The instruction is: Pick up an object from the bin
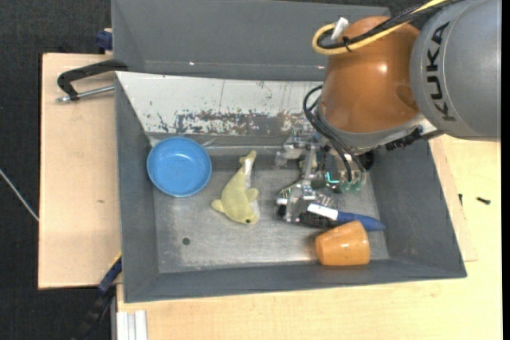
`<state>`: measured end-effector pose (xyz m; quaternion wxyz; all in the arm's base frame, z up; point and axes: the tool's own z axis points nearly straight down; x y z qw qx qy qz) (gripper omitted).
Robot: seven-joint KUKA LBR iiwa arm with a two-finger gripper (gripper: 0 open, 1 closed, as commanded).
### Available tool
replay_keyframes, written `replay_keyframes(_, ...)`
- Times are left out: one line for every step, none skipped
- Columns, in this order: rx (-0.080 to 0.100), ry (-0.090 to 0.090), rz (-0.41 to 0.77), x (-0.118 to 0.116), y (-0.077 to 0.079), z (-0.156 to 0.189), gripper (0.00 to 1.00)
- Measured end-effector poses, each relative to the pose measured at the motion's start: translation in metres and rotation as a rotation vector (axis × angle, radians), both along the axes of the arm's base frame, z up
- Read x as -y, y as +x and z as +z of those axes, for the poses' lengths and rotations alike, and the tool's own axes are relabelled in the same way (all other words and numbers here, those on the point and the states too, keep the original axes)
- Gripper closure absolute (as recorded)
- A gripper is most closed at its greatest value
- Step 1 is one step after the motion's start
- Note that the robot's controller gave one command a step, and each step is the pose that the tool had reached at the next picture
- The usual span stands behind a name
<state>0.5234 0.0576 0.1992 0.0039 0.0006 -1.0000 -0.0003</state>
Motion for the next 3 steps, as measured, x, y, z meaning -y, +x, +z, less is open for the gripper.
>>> replay_keyframes(0.004,0.003,-0.08,0.071,0.017,-0.123,0.0)
replay_keyframes(0.009,0.002,-0.076,0.07,0.018,-0.119,1.0)
replay_keyframes(0.019,0.002,-0.1,0.044,0.015,0.002,1.0)
